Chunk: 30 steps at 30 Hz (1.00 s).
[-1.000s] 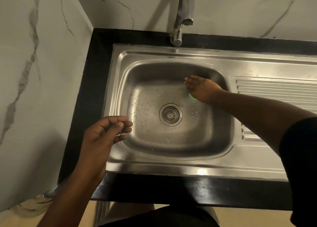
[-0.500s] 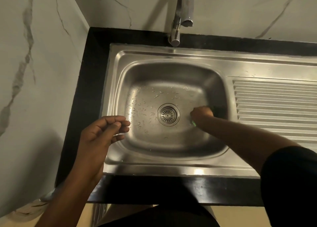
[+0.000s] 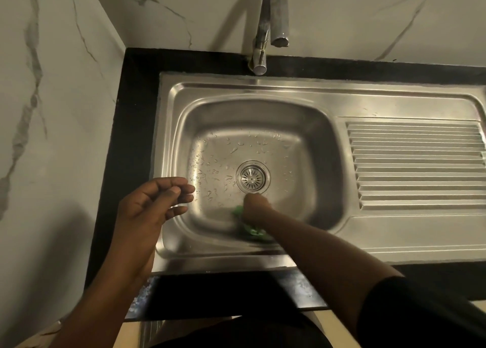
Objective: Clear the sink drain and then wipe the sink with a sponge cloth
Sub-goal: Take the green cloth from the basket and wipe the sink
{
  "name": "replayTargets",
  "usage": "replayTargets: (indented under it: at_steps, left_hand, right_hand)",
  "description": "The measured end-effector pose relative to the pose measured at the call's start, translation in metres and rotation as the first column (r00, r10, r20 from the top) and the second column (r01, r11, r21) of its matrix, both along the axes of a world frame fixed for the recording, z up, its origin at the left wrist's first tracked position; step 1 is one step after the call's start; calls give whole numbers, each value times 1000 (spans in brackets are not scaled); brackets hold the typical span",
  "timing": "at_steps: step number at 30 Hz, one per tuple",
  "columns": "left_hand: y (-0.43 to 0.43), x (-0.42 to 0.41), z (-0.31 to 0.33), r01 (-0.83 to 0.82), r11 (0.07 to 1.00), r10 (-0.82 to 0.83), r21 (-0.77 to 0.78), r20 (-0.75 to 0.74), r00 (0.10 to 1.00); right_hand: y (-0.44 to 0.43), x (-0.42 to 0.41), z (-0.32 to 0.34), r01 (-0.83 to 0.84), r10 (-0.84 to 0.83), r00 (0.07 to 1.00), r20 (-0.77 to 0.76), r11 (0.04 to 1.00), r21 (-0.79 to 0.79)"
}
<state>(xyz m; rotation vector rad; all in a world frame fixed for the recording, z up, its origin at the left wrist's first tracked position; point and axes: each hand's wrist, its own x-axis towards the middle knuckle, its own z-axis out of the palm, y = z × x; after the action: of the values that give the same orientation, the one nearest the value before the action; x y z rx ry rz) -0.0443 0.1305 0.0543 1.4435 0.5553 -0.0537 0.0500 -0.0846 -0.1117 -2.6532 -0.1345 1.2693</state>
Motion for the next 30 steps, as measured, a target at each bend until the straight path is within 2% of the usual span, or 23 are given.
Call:
replayTargets:
  at_steps: [5,8,9,10,12,13,15,17,19,20,22,23,24,26,27,30]
  left_hand:
    - [4,-8,-2,-40,999,41,15,-19,999]
    - [10,-15,-5,-69,997,69,24,-28,997]
    - [11,-16,-6,-64,997,65,33,-28,997]
    - [12,-17,-7,-56,998,57,38,-27,998]
    - [12,-17,-8,-52,998,53,28,-29,998]
    - [12,-17,-9,-56,998,57,26,-32,998]
    - [13,-17,-10,-56,998,57,27,-34,998]
    - [15,-17,-12,-56,998,56,18,-28,998]
    - [16,-18,-13,-66,998,66,-3,-25,997]
    - [16,-19,-14,-74,997,74,-11,-30,997]
    - [17,-20,-16,-77,997,76,-19,-41,996]
    - [17,-21,-16,-76,997,75,-18,-43,996]
    - [17,-21,-16,-76,997,75,-19,-46,996]
    - [19,-22,-16,-80,997,78,-23,-49,996]
    - [21,-22,-17,-81,997,80,-15,-50,996]
    - [23,-26,-18,-89,996,89,1,-52,995]
  right_hand:
    - [100,-5,-12,156,-154,988,-24,965,210]
    - [112,2,-15,388,-367,921,-128,887,250]
    - [107,4,-15,534,-485,844,-228,800,273]
    - [99,6,-13,693,-593,718,-364,654,303]
    - [78,12,-8,906,-632,423,-649,281,317]
    - [66,18,-4,944,-613,317,-724,131,303]
    - [35,40,3,951,-608,231,-760,-21,307]
    - [-1,67,14,922,-695,228,-682,-70,380]
    - [-38,92,25,870,-854,241,-462,-21,492]
    - [-55,101,29,835,-918,274,-285,80,545]
    - [-76,109,29,745,-919,367,143,383,547]
    - [-81,109,29,709,-870,395,294,493,505]
    - [-80,107,27,690,-833,406,376,549,472]
    - [-71,102,20,684,-826,411,387,559,468]
    - [-64,99,14,674,-813,442,379,579,458]
    - [-47,102,-7,612,-719,604,342,694,379]
